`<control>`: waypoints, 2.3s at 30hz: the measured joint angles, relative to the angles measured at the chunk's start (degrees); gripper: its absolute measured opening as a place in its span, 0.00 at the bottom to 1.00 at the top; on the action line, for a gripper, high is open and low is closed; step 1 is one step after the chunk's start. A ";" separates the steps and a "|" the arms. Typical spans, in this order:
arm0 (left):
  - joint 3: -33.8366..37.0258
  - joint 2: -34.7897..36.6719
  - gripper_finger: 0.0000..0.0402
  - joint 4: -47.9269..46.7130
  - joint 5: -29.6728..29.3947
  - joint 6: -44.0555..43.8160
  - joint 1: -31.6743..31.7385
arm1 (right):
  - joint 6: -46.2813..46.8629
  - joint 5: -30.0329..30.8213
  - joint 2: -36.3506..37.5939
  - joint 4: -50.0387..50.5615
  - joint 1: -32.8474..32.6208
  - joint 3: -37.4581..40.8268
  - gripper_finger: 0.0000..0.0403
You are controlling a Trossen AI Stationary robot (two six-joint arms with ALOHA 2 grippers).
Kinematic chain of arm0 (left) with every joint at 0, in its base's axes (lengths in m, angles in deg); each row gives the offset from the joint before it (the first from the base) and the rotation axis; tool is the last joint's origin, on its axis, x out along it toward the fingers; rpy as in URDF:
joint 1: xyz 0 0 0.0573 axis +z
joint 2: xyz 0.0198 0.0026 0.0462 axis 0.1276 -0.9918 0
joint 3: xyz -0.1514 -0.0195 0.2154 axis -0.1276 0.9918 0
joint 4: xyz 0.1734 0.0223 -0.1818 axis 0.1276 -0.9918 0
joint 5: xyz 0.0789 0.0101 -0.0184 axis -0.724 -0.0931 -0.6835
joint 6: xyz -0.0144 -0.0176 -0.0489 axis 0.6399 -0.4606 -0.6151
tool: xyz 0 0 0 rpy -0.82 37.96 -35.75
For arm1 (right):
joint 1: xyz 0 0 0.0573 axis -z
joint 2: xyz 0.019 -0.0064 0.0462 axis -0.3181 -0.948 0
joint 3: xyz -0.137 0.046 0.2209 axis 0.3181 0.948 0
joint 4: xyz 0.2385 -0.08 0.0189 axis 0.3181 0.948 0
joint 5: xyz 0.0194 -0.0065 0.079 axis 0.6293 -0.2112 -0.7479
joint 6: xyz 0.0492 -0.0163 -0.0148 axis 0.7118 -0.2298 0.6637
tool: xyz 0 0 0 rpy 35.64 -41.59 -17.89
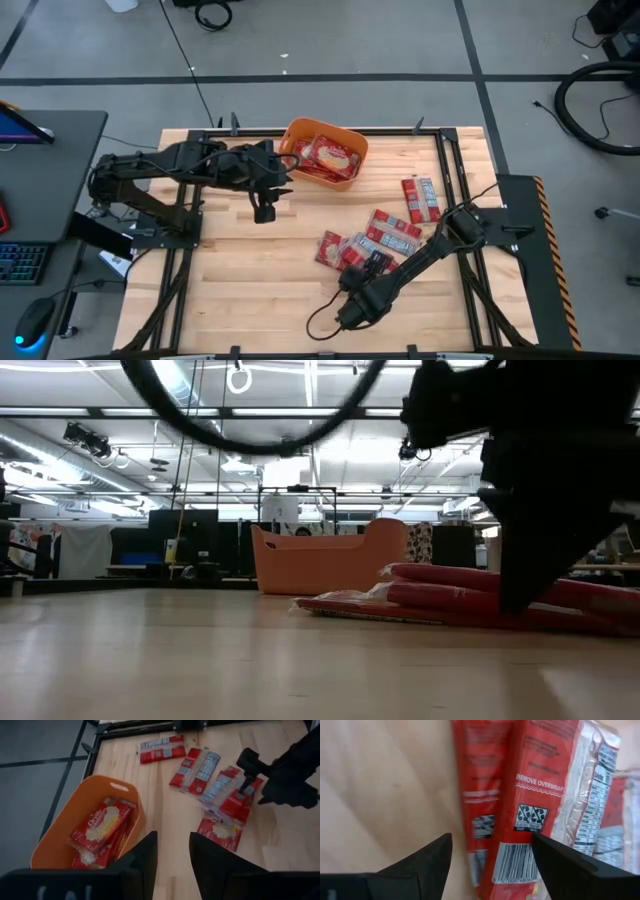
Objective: Sort popcorn bags into baskets
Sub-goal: Put the red popcorn bag into the orange bin
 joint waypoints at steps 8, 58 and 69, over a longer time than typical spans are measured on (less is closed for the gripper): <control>0.02 0.22 0.29 -1.48 0.00 -0.06 -0.33 | 0.75 -1.22 -0.45 -0.09 0.97 3.51 0.52; 35.36 -7.30 0.61 47.26 13.92 -16.35 -6.69 | -24.78 -1.42 29.03 -7.35 8.17 2.95 0.01; 35.30 -9.22 0.53 50.29 14.49 -18.72 -6.62 | -29.32 -5.86 29.03 -13.05 10.56 2.93 0.01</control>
